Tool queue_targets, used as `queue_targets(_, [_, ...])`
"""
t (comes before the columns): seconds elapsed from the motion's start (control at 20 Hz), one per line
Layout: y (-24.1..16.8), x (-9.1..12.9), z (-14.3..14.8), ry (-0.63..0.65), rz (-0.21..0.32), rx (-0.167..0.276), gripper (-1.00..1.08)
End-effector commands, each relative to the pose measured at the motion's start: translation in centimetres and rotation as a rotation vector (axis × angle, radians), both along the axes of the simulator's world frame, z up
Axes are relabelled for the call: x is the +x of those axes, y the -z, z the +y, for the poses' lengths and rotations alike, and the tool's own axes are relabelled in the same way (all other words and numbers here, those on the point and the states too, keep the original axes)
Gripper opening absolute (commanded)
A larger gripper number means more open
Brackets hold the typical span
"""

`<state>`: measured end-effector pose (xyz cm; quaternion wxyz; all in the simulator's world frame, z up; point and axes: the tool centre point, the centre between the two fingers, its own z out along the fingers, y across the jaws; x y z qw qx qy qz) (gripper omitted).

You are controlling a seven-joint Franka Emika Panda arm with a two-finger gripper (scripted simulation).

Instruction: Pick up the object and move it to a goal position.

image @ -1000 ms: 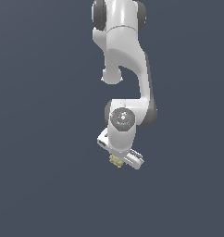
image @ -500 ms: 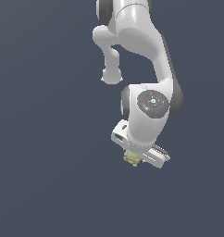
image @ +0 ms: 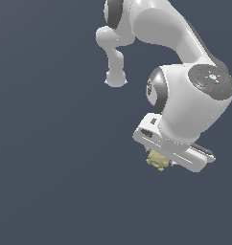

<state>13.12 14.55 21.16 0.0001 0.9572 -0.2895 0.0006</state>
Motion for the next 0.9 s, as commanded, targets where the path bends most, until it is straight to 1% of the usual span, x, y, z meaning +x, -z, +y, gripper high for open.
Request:
queue_targets(0.0, [-1.3, 0.3, 1.0, 0.001, 0.001, 0.000, -1.00])
queue_targets(0.35, [-3.4, 1.0, 2.7, 0.001, 0.001, 0.000, -1.00])
queue_targets(0.85, [-4.2, 1.3, 3.4, 0.001, 0.001, 0.000, -1.00])
